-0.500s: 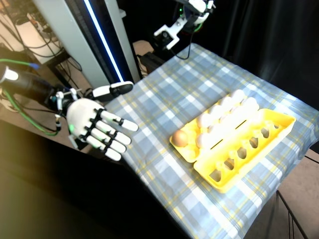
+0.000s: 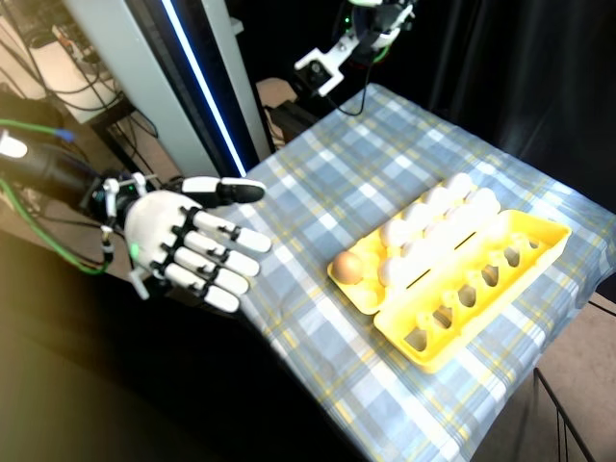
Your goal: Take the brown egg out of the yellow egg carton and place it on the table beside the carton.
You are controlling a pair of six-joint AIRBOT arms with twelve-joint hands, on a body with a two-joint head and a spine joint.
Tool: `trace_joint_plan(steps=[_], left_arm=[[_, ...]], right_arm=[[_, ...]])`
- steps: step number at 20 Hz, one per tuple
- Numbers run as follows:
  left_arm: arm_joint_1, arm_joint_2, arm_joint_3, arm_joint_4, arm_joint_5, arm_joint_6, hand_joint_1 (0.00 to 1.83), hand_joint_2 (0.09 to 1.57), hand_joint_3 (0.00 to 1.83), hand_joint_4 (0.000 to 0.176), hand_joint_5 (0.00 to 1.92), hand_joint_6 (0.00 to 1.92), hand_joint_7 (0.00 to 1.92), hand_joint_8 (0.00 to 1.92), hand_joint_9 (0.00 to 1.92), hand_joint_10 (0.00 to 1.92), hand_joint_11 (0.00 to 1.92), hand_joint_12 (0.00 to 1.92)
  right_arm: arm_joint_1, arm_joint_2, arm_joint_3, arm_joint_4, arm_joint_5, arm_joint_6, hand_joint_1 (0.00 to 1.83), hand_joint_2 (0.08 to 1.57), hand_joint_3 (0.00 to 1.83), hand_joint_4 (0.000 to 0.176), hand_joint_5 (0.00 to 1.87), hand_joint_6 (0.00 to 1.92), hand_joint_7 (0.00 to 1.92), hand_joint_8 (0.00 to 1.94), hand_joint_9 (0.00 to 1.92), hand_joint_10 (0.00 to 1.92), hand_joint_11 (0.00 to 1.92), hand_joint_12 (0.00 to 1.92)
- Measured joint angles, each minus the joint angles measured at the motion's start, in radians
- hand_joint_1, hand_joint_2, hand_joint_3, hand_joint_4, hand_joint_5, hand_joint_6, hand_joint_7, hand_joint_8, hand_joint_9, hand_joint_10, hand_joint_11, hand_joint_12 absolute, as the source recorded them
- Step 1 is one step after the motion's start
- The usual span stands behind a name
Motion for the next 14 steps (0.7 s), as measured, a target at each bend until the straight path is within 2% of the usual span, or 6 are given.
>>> trace_joint_plan(steps=[6,7,9,10,12,14], left_arm=[[0.0,0.001,0.0,0.002,-0.001,0.0,0.01,1.27,0.0,0.0,0.4,1.92,0.61,1.92,0.37,1.92,0.01,1.9],[0.0,0.001,0.0,0.002,-0.001,0.0,0.01,1.28,0.0,0.0,0.27,1.81,0.61,1.92,0.39,1.92,0.07,1.88],[0.0,0.001,0.0,0.002,0.0,0.0,0.0,1.28,0.0,0.0,0.37,1.49,0.63,1.92,0.42,1.92,0.04,1.92],[0.0,0.002,0.0,0.002,0.0,0.0,0.0,1.28,0.0,0.0,0.37,1.49,0.63,1.92,0.42,1.92,0.04,1.92],[0.0,0.003,0.0,0.004,-0.001,0.0,0.0,1.32,0.01,0.0,0.53,1.79,0.67,1.92,0.43,1.92,0.03,1.92],[0.0,0.003,0.0,0.004,-0.001,0.0,0.0,1.35,0.01,0.0,0.61,1.83,0.74,1.92,0.49,1.92,0.1,1.92]], right_arm=[[0.106,-0.003,0.066,-0.065,-0.163,0.002,0.37,0.99,0.0,0.0,0.24,0.01,0.31,0.01,0.03,0.0,0.0,0.0],[0.125,-0.009,0.082,-0.074,-0.193,0.003,0.36,1.0,0.0,0.0,0.25,0.01,0.32,0.01,0.05,0.01,0.0,0.0],[0.157,-0.021,0.114,-0.095,-0.257,0.005,0.36,1.02,0.01,0.0,0.26,0.01,0.33,0.01,0.07,0.01,0.0,0.0],[0.169,-0.027,0.132,-0.108,-0.29,0.006,0.36,1.02,0.01,0.0,0.26,0.01,0.33,0.01,0.07,0.01,0.0,0.0],[0.192,-0.05,0.182,-0.133,-0.348,0.051,0.36,1.03,0.01,0.0,0.25,0.0,0.32,0.0,0.06,0.01,0.0,0.0],[0.198,-0.068,0.203,-0.135,-0.393,0.069,0.37,1.03,0.01,0.0,0.24,0.0,0.31,0.0,0.07,0.01,0.0,0.0]])
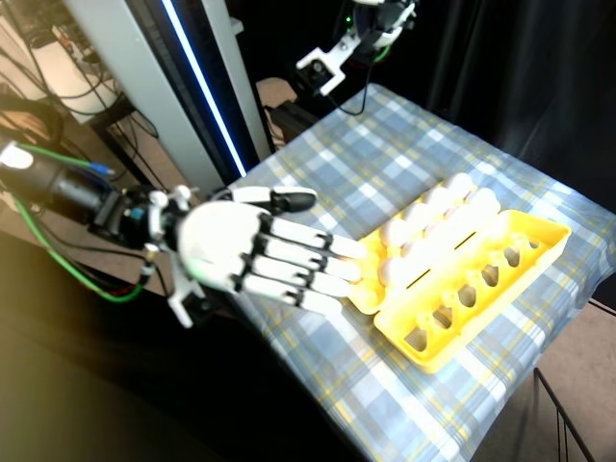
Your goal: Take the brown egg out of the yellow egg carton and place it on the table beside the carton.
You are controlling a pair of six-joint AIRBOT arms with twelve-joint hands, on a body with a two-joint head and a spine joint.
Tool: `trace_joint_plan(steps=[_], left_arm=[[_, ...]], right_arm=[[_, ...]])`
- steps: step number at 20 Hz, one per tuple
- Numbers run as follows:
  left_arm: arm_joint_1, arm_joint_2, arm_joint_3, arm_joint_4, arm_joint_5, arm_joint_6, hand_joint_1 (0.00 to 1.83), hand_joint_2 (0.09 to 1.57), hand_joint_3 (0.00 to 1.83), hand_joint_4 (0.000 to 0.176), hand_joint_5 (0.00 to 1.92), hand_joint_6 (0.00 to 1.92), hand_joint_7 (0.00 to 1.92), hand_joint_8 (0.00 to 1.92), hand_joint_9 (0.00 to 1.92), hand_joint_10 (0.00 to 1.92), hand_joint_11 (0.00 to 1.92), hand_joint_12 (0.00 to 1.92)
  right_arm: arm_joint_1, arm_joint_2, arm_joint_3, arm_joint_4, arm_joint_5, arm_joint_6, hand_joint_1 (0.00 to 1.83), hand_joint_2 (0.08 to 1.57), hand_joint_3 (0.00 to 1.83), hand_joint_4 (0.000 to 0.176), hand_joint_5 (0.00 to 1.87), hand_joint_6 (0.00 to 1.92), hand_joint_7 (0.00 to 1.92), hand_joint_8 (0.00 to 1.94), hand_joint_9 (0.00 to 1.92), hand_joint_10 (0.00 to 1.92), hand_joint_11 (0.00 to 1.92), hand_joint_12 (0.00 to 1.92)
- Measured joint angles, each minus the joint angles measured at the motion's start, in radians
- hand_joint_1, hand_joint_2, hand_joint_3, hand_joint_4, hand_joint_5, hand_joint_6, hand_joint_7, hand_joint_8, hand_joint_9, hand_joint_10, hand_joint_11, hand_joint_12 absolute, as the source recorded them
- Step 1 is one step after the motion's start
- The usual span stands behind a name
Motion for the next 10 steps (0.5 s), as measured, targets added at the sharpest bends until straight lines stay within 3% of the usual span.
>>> trace_joint_plan(steps=[2,3,5,7,10], left_arm=[[0.0,0.0,0.0,0.001,0.001,0.0,0.0,1.39,0.01,0.0,0.59,1.91,0.75,1.92,0.5,1.92,0.15,1.92],[0.0,0.0,0.0,0.002,0.001,0.0,0.01,1.43,0.01,0.0,0.76,1.92,0.79,1.92,0.52,1.92,0.18,1.92],[0.0,0.0,0.0,0.002,0.0,0.0,0.12,1.44,0.0,0.0,0.86,1.92,0.88,1.92,0.6,1.92,0.18,1.89],[0.0,0.001,0.0,0.001,0.0,0.0,0.25,1.46,0.0,0.0,0.87,1.92,0.9,1.92,0.6,1.92,0.17,1.85],[0.0,0.004,0.0,0.004,0.001,0.0,0.29,1.47,0.0,0.0,0.86,1.92,0.87,1.92,0.58,1.92,0.17,1.79]], right_arm=[[0.006,-0.006,0.001,-0.01,-0.025,0.0,0.4,1.04,0.01,0.0,0.25,0.0,0.33,0.0,0.07,0.01,0.0,0.0],[0.019,-0.011,0.012,-0.026,-0.039,0.001,0.42,1.04,0.01,0.0,0.27,0.01,0.34,0.01,0.09,0.01,0.0,0.0],[0.033,-0.014,0.031,-0.04,-0.061,0.001,0.46,1.06,0.01,0.0,0.3,0.01,0.36,0.01,0.12,0.01,0.0,0.0],[0.042,-0.024,0.05,-0.037,-0.086,0.0,0.54,1.07,0.0,0.0,0.33,0.01,0.39,0.01,0.14,0.01,0.0,0.0],[0.046,-0.039,0.074,-0.036,-0.144,-0.002,0.57,1.08,0.0,0.0,0.39,0.01,0.45,0.01,0.19,0.01,0.0,0.0]])
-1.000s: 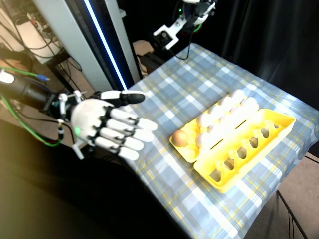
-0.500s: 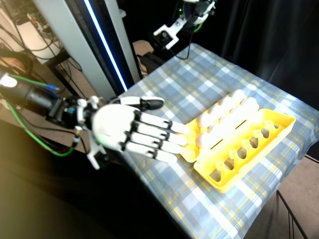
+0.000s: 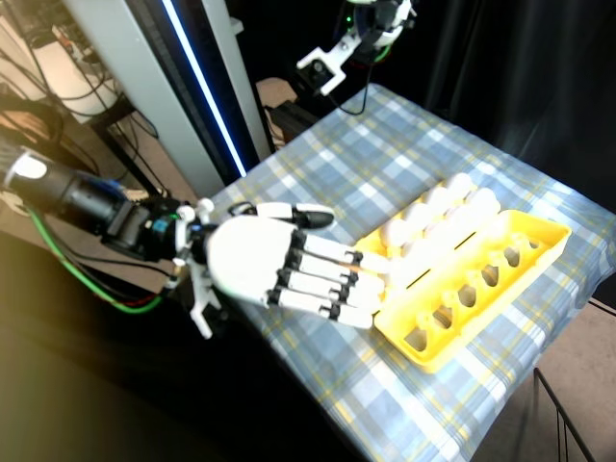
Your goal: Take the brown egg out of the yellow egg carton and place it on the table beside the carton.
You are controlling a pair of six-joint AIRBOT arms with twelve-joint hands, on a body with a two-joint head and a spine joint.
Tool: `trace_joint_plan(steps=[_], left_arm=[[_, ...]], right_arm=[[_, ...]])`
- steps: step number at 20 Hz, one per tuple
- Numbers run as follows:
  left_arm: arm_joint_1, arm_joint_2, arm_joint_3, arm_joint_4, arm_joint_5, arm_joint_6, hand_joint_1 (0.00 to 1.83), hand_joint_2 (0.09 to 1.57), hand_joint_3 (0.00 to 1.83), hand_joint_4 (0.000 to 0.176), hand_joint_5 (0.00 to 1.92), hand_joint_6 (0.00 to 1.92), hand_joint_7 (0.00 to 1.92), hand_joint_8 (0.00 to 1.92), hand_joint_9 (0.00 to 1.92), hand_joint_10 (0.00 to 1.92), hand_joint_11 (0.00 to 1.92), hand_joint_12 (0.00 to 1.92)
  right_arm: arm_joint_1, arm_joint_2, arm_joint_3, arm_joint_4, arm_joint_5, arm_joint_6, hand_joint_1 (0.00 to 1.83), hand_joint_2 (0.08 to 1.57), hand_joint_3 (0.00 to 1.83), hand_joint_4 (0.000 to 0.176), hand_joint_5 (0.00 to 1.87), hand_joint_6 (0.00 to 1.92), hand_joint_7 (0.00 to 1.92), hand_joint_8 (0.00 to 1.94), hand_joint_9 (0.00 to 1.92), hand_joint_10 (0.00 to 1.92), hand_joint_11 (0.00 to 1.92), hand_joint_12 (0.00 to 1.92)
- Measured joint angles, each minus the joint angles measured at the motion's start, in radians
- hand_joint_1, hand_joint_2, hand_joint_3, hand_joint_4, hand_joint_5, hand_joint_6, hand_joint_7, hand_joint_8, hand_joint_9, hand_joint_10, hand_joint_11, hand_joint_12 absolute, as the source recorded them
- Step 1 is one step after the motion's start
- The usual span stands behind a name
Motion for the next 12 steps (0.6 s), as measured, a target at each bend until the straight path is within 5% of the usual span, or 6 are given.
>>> trace_joint_plan(steps=[8,11,12], left_arm=[[0.0,0.0,0.0,0.0,0.0,0.0,0.37,1.46,0.0,0.0,0.83,1.92,0.84,1.92,0.54,1.92,0.13,1.85],[0.0,0.0,0.0,-0.001,0.0,0.0,0.35,1.46,0.0,0.0,0.84,1.92,0.86,1.92,0.56,1.92,0.15,1.85],[0.0,0.0,0.0,0.0,0.0,0.0,0.44,1.45,0.0,0.0,0.83,1.92,0.87,1.92,0.54,1.92,0.12,1.9]], right_arm=[[0.004,-0.011,0.008,-0.022,-0.044,-0.01,0.75,1.11,0.0,0.0,0.74,0.01,0.8,0.01,0.65,0.01,0.21,0.04],[0.011,-0.013,0.008,-0.028,-0.048,-0.022,0.81,1.11,0.0,0.0,0.83,0.01,0.83,0.0,0.66,0.0,0.24,0.06],[0.012,-0.014,0.008,-0.028,-0.04,-0.023,0.99,1.1,0.0,0.136,1.02,0.67,0.88,0.02,0.68,0.01,0.26,0.13]])
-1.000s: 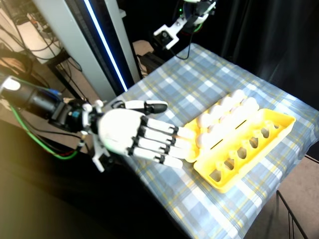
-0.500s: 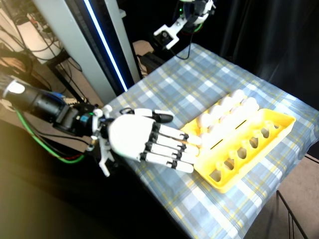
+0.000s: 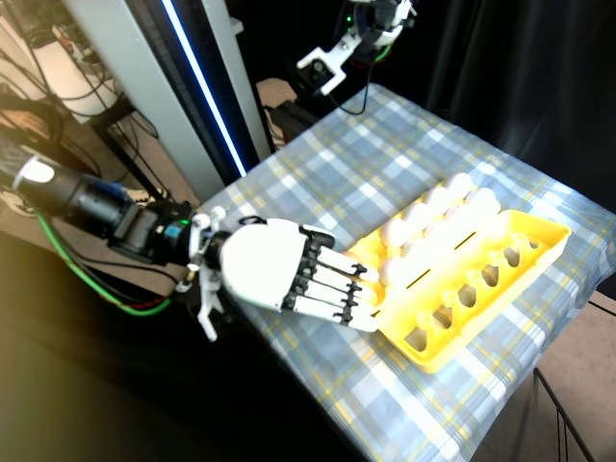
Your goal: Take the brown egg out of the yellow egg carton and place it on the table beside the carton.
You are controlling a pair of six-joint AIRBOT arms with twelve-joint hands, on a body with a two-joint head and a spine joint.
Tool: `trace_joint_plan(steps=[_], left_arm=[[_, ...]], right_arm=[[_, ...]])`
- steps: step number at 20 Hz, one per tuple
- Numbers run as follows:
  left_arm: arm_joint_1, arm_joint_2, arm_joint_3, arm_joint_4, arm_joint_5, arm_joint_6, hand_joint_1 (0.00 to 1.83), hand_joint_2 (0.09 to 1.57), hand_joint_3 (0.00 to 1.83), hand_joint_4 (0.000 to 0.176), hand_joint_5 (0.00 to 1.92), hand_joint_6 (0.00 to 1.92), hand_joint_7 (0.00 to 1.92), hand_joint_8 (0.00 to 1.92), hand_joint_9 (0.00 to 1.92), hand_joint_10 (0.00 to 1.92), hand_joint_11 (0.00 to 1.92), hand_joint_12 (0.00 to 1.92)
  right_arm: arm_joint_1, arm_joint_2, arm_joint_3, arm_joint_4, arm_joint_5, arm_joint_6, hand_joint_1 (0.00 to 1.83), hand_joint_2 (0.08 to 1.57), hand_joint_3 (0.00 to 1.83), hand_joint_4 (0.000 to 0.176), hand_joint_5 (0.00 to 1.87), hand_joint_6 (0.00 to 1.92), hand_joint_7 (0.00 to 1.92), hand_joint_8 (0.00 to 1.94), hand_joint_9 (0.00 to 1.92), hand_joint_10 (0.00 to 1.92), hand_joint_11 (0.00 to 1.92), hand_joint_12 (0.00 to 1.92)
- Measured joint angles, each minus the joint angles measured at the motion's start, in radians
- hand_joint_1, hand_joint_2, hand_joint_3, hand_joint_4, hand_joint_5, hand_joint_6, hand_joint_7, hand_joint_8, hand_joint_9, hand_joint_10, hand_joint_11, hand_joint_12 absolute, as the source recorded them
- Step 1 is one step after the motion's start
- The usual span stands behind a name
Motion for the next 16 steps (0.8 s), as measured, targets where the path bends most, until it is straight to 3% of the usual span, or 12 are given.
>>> trace_joint_plan(steps=[1,4,5,6,7,8,9,12,13,14,15,16], left_arm=[[0.0,0.0,0.0,-0.001,0.0,0.0,0.45,1.45,0.0,0.0,0.84,1.92,0.87,1.92,0.55,1.92,0.13,1.89],[0.0,0.0,0.0,0.0,0.0,0.0,0.4,1.45,0.0,0.0,0.81,1.92,0.84,1.92,0.52,1.92,0.12,1.92],[0.0,0.0,0.0,-0.001,0.0,0.0,0.41,1.45,0.0,0.0,0.79,1.92,0.82,1.92,0.51,1.92,0.12,1.91],[0.0,0.0,0.0,0.0,0.0,0.0,0.39,1.45,0.0,0.0,0.82,1.92,0.84,1.92,0.53,1.92,0.18,1.88],[0.0,0.0,0.0,0.0,0.001,0.0,0.41,1.45,0.0,0.0,0.84,1.92,0.83,1.92,0.53,1.92,0.2,1.83],[0.0,0.0,0.0,0.0,0.0,0.0,0.42,1.46,0.0,0.0,0.87,1.92,0.88,1.92,0.57,1.92,0.22,1.86],[0.0,0.0,0.0,-0.001,0.0,0.0,0.37,1.46,0.0,0.0,0.87,1.92,0.88,1.92,0.56,1.92,0.17,1.88],[0.0,0.0,0.0,0.0,0.0,0.0,0.39,1.46,0.0,0.0,0.88,1.92,0.85,1.92,0.56,1.92,0.18,1.87],[0.0,0.0,0.0,0.0,0.0,0.0,0.4,1.46,0.0,0.0,0.88,1.92,0.86,1.92,0.59,1.92,0.22,1.86],[0.0,0.0,0.0,0.0,0.0,0.0,0.4,1.46,0.0,0.0,0.88,1.92,0.86,1.92,0.59,1.92,0.22,1.86],[0.0,0.0,0.0,0.001,0.0,0.0,0.34,1.47,0.0,0.0,0.87,1.92,0.87,1.92,0.59,1.92,0.2,1.86],[0.0,0.0,0.0,0.0,0.0,0.0,0.34,1.47,0.0,0.0,0.87,1.92,0.87,1.92,0.59,1.92,0.2,1.86]], right_arm=[[0.001,0.0,0.0,0.0,0.002,-0.001,1.02,1.1,0.0,0.168,1.01,0.87,0.89,0.0,0.68,0.0,0.17,0.4],[0.006,0.001,-0.004,0.003,0.014,-0.023,1.04,1.08,0.0,0.176,1.05,0.85,0.99,0.0,0.79,0.01,0.04,0.91],[0.006,0.003,-0.014,0.007,0.015,-0.035,1.05,1.08,0.0,0.157,1.05,0.85,1.02,0.0,0.82,0.01,0.04,0.98],[0.013,0.005,-0.021,0.004,0.013,-0.05,1.2,1.09,0.0,0.023,1.14,0.63,0.99,0.85,0.87,0.02,0.05,1.09],[0.014,0.007,-0.026,0.001,0.014,-0.058,1.23,1.09,0.0,0.0,1.14,0.56,0.98,1.09,0.89,0.02,0.05,1.14],[0.014,0.008,-0.032,-0.005,0.019,-0.055,1.23,1.09,0.0,0.0,1.12,0.66,0.97,1.08,0.86,0.01,0.06,1.06],[0.014,0.011,-0.038,-0.007,0.025,-0.057,1.08,1.08,0.01,0.12,1.06,0.82,0.91,0.45,0.82,0.0,0.04,1.0],[0.013,0.027,-0.057,-0.008,0.037,-0.058,1.07,1.1,0.0,0.07,1.0,0.93,1.02,0.02,0.84,0.01,0.07,0.84],[0.013,0.037,-0.069,-0.01,0.047,-0.058,1.19,1.08,0.01,0.042,1.05,0.81,1.05,0.73,0.89,0.01,0.12,0.81],[0.013,0.046,-0.077,-0.012,0.055,-0.058,1.19,1.08,0.01,0.042,1.05,0.81,1.05,0.73,0.89,0.01,0.12,0.81],[0.013,0.06,-0.09,-0.018,0.078,-0.058,1.09,1.1,0.0,0.019,1.0,0.93,1.02,0.11,0.9,0.01,0.16,0.71],[0.013,0.064,-0.095,-0.021,0.087,-0.058,1.09,1.1,0.0,0.019,1.0,0.93,1.02,0.11,0.9,0.01,0.16,0.71]])
